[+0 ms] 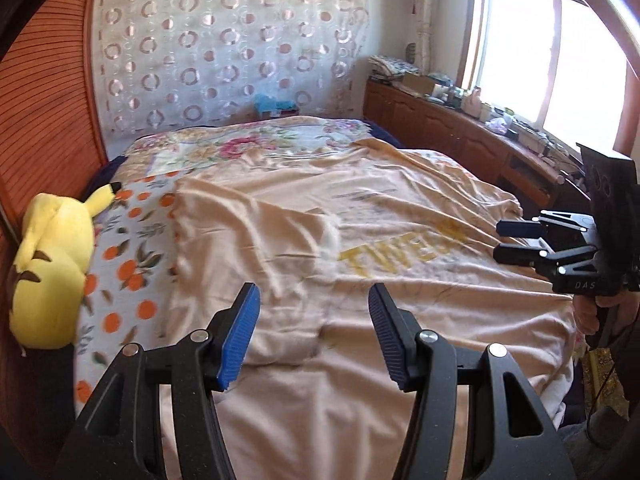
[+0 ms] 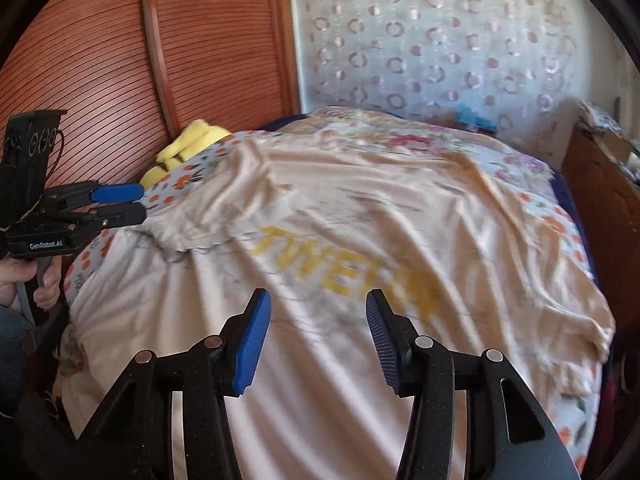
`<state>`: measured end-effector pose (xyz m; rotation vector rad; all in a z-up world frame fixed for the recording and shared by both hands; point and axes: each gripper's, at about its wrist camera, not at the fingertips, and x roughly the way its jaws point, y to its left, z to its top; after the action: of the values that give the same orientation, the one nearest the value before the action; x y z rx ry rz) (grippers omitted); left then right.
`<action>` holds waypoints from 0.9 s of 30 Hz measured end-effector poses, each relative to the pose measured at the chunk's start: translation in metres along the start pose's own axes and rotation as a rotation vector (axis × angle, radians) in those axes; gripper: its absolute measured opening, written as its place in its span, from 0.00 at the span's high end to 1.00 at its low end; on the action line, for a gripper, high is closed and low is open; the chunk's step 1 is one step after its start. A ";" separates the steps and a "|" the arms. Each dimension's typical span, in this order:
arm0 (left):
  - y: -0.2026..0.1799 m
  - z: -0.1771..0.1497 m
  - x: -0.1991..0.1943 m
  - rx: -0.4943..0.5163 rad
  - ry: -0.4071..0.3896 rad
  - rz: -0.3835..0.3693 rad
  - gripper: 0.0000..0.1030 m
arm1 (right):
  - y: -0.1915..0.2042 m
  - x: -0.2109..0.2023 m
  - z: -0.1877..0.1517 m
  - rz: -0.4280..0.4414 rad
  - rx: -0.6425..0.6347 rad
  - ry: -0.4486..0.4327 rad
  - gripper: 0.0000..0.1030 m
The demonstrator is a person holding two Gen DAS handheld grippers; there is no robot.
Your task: Fold small clothes
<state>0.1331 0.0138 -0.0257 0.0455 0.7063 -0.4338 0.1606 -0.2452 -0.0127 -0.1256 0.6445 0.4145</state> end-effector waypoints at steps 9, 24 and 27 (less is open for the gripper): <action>-0.046 0.015 0.029 0.027 -0.029 -0.015 0.44 | -0.057 -0.048 -0.033 -0.122 0.119 -0.014 0.50; -0.098 0.008 0.094 0.103 0.160 -0.047 0.44 | -0.123 -0.060 -0.058 -0.281 0.304 0.039 0.50; -0.107 0.005 0.102 0.122 0.189 -0.053 0.44 | -0.128 -0.053 -0.054 -0.275 0.340 0.057 0.50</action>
<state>0.1623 -0.1218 -0.0751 0.1855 0.8676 -0.5275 0.1451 -0.3931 -0.0256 0.0979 0.7341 0.0327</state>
